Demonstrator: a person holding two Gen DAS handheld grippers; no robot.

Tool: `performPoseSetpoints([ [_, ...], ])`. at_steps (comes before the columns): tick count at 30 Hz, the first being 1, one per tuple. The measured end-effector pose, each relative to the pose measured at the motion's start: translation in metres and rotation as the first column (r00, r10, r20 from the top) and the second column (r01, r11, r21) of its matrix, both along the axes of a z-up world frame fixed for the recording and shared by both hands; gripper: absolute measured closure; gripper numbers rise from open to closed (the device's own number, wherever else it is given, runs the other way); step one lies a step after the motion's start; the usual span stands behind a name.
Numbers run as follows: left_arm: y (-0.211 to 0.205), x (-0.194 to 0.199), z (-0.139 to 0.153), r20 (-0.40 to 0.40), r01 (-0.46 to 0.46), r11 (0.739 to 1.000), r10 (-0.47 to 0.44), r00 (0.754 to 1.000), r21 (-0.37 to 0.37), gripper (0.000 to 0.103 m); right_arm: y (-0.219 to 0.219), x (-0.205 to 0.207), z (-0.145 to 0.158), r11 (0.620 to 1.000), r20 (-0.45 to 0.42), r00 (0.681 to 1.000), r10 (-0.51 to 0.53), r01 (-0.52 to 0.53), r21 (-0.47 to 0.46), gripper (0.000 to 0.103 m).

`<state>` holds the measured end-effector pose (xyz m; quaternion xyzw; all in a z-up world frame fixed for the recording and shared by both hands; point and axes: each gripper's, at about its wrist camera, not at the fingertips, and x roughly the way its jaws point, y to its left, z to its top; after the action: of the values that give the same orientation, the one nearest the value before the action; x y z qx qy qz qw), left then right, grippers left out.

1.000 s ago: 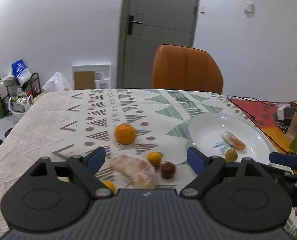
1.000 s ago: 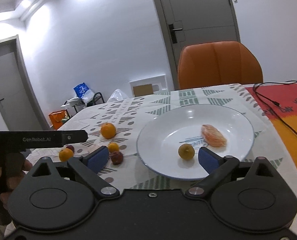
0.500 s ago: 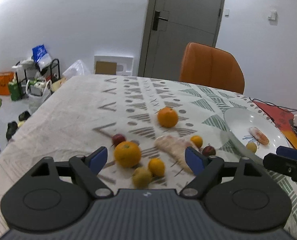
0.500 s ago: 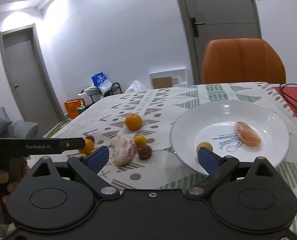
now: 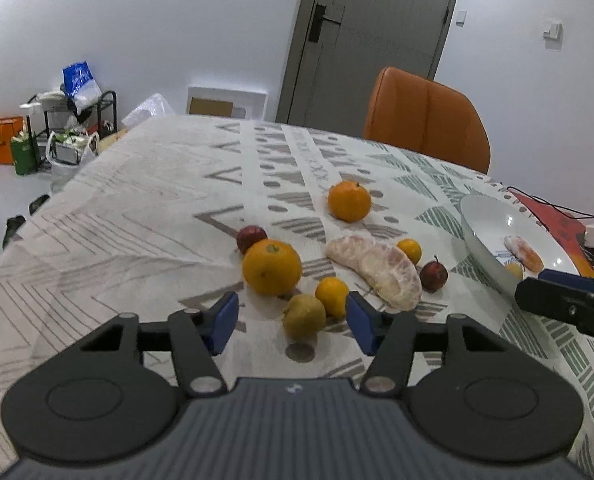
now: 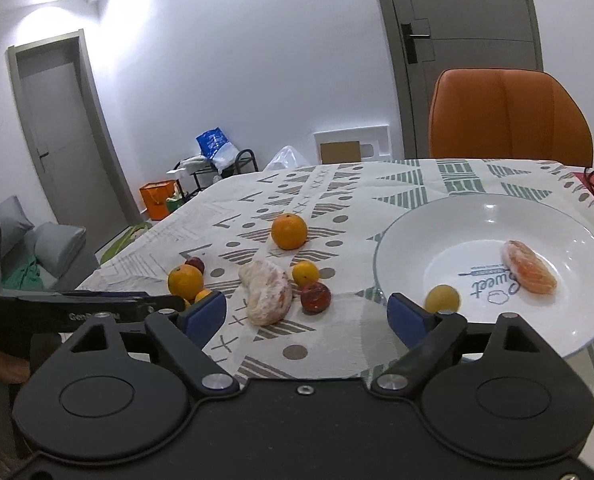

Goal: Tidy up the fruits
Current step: 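Grasp another yellow-green fruit with the left tool while the right grasps a yellow apricot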

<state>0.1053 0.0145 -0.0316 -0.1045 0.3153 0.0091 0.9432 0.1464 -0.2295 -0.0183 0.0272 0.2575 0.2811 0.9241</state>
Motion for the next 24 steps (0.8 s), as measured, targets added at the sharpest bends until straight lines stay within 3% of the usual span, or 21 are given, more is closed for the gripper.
performPoseSetpoints([
  [5, 0.005, 0.004, -0.009, -0.021, -0.012, 1.000, 0.011, 1.000, -0.028, 0.059, 0.009, 0.001, -0.002, 1.000, -0.014, 1.000, 0.011, -0.011, -0.019, 0.020],
  [9, 0.009, 0.005, -0.010, -0.017, 0.008, 0.998, -0.009, 1.000, -0.057, 0.080, 0.020, 0.001, -0.003, 0.999, -0.020, 0.999, 0.035, -0.036, -0.031, 0.023],
  [24, 0.040, -0.005, -0.001, -0.011, -0.042, 0.996, 0.041, 0.999, -0.077, 0.081, 0.067, 0.008, -0.006, 0.988, -0.047, 0.989, 0.141, -0.144, -0.065, 0.038],
])
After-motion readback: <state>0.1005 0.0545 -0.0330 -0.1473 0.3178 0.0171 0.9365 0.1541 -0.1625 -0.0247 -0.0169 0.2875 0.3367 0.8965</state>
